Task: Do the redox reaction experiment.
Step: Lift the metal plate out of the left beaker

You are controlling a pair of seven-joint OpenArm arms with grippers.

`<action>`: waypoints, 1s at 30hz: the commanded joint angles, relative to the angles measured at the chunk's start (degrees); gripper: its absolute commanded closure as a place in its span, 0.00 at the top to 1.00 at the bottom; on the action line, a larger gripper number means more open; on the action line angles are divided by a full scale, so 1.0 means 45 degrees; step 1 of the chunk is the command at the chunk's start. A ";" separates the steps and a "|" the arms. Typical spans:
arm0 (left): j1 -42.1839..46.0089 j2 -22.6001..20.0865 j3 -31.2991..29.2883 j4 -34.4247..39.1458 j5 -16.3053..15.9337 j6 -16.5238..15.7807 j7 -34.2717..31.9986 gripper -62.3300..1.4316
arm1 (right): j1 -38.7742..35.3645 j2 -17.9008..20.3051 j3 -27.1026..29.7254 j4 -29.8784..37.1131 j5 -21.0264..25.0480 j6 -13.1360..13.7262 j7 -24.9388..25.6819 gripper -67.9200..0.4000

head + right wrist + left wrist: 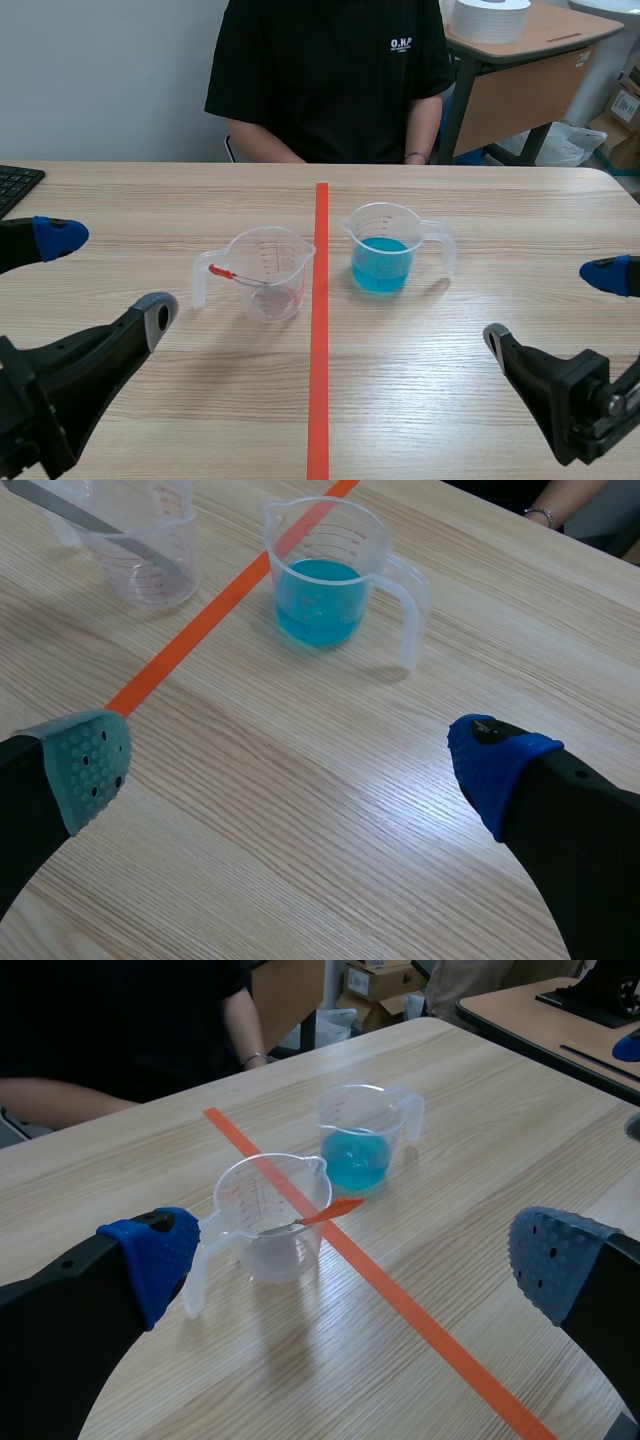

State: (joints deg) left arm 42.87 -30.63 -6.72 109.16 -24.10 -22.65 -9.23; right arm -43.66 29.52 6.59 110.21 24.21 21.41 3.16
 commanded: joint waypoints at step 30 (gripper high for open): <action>-0.0044 0.0058 -0.0087 0.0296 -0.0107 0.0015 -0.0282 1.00 | 0.0180 0.0073 0.0068 0.0058 0.0092 0.0243 0.0486 1.00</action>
State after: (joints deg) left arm 42.87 -30.63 -6.72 109.16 -24.10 -22.61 -9.69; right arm -43.66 29.52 6.59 110.21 24.21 22.85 4.05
